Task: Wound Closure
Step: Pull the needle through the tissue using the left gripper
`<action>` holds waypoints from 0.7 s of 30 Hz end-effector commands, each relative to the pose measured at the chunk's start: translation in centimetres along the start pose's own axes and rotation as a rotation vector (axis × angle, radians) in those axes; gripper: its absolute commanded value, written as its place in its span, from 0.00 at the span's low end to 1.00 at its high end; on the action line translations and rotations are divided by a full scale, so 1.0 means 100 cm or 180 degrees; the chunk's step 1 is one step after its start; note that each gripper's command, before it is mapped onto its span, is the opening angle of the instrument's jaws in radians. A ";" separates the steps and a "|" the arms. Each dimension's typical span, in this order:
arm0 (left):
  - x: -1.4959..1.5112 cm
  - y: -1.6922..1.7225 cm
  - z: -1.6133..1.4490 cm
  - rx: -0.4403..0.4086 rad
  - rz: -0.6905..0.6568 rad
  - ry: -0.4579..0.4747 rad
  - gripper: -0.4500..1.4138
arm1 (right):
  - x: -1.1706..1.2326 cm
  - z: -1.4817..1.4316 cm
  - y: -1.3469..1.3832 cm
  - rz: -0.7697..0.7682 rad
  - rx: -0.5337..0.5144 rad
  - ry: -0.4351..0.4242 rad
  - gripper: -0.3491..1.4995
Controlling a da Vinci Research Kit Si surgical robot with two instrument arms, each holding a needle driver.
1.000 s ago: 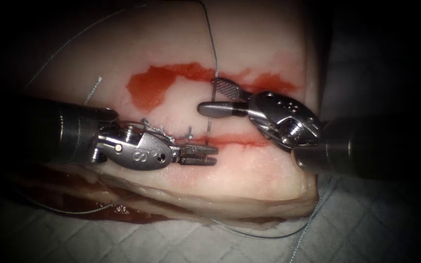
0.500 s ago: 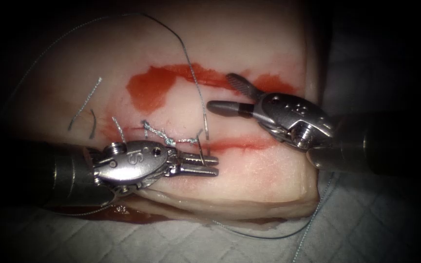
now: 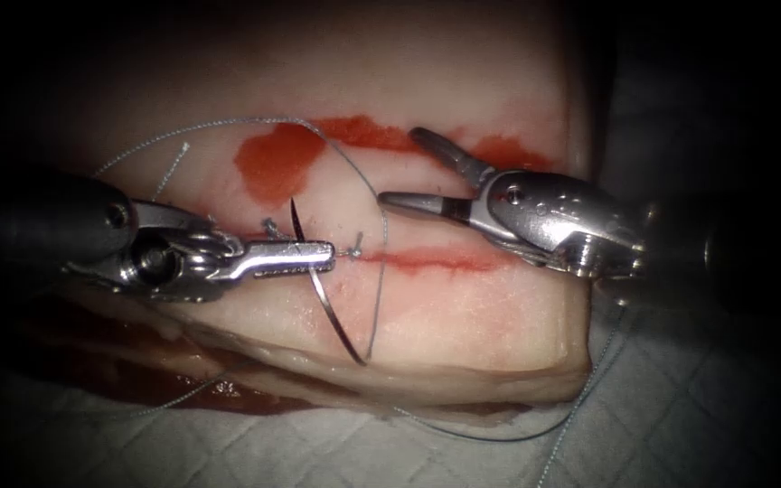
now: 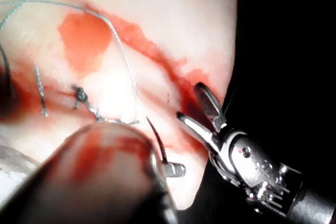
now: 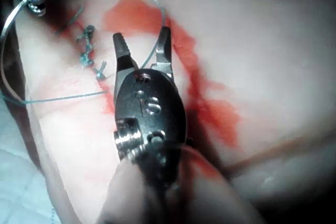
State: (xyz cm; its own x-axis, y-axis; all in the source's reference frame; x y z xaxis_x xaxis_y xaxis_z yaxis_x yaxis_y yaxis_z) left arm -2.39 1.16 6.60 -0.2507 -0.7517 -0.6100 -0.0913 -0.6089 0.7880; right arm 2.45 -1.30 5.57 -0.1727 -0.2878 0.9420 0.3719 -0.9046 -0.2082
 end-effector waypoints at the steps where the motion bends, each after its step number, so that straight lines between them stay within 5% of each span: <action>1: -0.0005 -0.0003 0.0001 0.0084 -0.0170 -0.0020 0.00 | 0.0002 0.0017 0.0014 -0.0102 -0.0221 -0.0086 0.25; 4: -0.0008 -0.0014 -0.0005 0.0305 -0.0227 0.0018 0.00 | 0.0002 0.0024 0.0027 -0.0129 -0.0403 -0.0143 0.38; 9: -0.0008 -0.0029 -0.0009 0.0487 -0.0264 0.0057 0.00 | 0.0004 0.0030 0.0039 -0.0165 -0.0518 -0.0180 0.33; 10: -0.0008 -0.0035 -0.0010 0.0560 -0.0198 0.0072 0.00 | 0.0006 0.0032 0.0042 -0.0178 -0.0514 -0.0170 0.28; 11: -0.0007 -0.0046 -0.0013 0.0726 -0.0159 0.0103 0.00 | 0.0010 0.0036 0.0047 -0.0205 -0.0512 -0.0133 0.00; 12: -0.0007 -0.0046 -0.0013 0.0726 -0.0159 0.0103 0.00 | 0.0010 0.0036 0.0047 -0.0205 -0.0512 -0.0133 0.00; 16: -0.0004 -0.0069 -0.0016 0.1066 0.0230 0.0081 0.00 | 0.0023 0.0043 0.0059 -0.0293 -0.0887 0.0003 0.00; 21: -0.0011 -0.0103 -0.0026 0.1679 0.1511 -0.0133 0.00 | 0.0037 0.0039 0.0079 -0.0229 -0.1692 0.0239 0.00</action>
State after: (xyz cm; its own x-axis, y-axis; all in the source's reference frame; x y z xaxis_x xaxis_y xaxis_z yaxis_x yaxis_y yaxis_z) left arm -1.91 1.84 5.74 -0.4454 -0.8863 -0.1272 -0.4149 0.0785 0.9065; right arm 2.95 -2.01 5.83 -0.2584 -0.2298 0.9383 -0.1673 -0.9460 -0.2778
